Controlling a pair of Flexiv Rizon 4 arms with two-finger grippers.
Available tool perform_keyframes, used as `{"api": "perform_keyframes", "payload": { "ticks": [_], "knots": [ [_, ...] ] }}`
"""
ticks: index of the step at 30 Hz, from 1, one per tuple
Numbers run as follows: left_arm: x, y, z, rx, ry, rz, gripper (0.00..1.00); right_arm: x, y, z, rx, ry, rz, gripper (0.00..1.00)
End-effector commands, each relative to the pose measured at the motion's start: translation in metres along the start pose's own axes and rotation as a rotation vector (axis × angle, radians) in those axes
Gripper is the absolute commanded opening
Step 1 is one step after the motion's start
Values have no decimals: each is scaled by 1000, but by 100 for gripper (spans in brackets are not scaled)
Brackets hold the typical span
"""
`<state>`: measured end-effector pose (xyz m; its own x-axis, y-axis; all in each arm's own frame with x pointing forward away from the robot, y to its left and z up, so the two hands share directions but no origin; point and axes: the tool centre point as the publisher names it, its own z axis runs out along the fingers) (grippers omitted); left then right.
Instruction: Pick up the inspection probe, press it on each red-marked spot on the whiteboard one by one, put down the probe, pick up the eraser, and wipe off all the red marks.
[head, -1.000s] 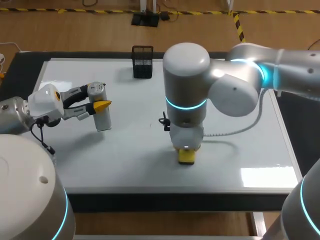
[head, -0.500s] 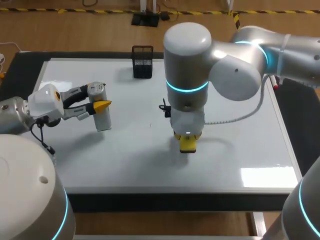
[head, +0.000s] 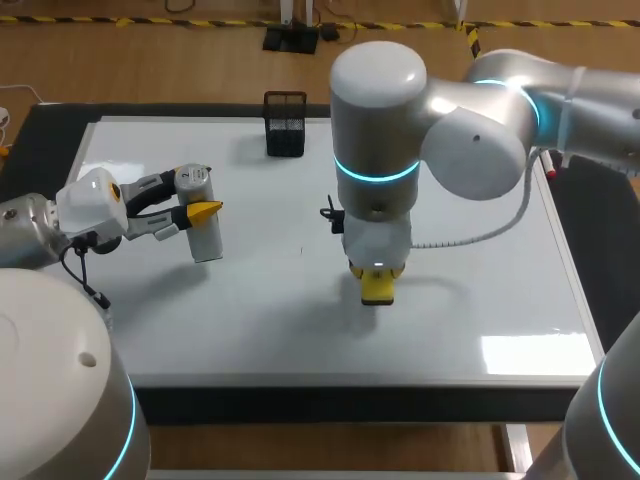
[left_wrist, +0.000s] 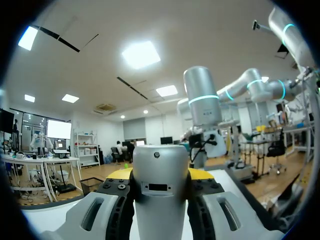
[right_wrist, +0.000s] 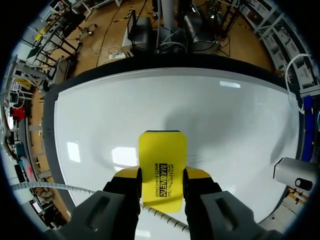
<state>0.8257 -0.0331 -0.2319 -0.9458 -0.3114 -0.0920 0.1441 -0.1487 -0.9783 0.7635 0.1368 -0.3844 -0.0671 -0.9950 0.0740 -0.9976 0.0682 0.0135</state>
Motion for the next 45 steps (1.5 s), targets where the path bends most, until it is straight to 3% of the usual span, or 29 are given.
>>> {"api": "perform_keyframes", "payload": {
  "ticks": [1,5,12,16,36,45],
  "knots": [
    [0,-1,0,0,-1,0,0,2,0,-1,4,-1,-2,0],
    [0,-1,0,0,-1,0,0,1,-5,-1,8,-4,2,0],
    [0,-1,0,0,-1,0,0,-15,-57,-16,105,22,-48,0],
    [0,-1,0,0,-1,0,0,-23,-88,-20,119,16,-61,0],
    [0,-1,0,0,-1,0,0,-35,-231,-20,49,-11,-68,0],
    [0,-1,0,0,-1,0,0,-43,-271,-13,10,-14,-83,0]
  ]
}}
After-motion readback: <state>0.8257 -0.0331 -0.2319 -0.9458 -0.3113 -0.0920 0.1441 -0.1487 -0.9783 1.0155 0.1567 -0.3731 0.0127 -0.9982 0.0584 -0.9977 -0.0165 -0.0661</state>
